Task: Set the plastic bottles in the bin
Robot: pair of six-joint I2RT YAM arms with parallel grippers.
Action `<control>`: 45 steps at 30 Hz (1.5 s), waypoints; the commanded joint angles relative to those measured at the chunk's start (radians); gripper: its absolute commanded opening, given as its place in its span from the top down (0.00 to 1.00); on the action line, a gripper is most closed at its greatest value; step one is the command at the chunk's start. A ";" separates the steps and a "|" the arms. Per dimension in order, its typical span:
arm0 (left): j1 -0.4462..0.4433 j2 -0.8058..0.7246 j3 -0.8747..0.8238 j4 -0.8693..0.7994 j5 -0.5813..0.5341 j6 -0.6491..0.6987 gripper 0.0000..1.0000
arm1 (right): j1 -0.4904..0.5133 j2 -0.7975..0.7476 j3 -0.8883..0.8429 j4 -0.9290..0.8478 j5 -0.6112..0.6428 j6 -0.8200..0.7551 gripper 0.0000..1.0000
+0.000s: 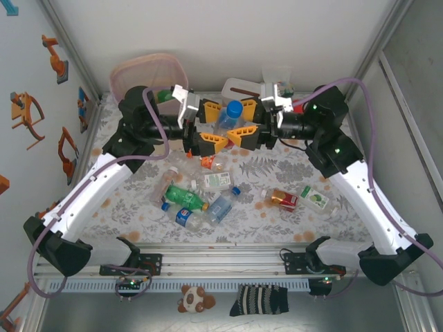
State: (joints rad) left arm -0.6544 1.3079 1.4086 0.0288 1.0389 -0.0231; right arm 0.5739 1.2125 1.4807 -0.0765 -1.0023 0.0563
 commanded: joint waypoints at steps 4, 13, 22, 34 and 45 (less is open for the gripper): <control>-0.017 0.004 0.032 -0.029 0.032 0.062 0.34 | 0.010 -0.020 0.039 0.036 -0.013 0.017 0.48; -0.019 -0.015 0.026 -0.037 0.025 0.086 0.45 | 0.011 -0.020 0.045 -0.017 0.005 -0.001 0.45; -0.017 -0.027 0.030 -0.106 -0.052 0.156 0.47 | 0.011 -0.060 0.030 -0.095 0.073 -0.034 0.25; 0.019 -0.048 0.034 -0.169 -0.262 0.195 0.48 | 0.012 -0.111 0.000 -0.153 0.168 -0.069 0.20; 0.130 -0.034 0.050 -0.165 -0.542 0.096 0.50 | 0.011 -0.116 -0.008 -0.169 0.170 -0.091 0.20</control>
State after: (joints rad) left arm -0.5430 1.2819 1.4227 -0.1444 0.5964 0.1078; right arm 0.5777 1.1103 1.4818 -0.2409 -0.8429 -0.0139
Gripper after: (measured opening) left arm 0.503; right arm 0.804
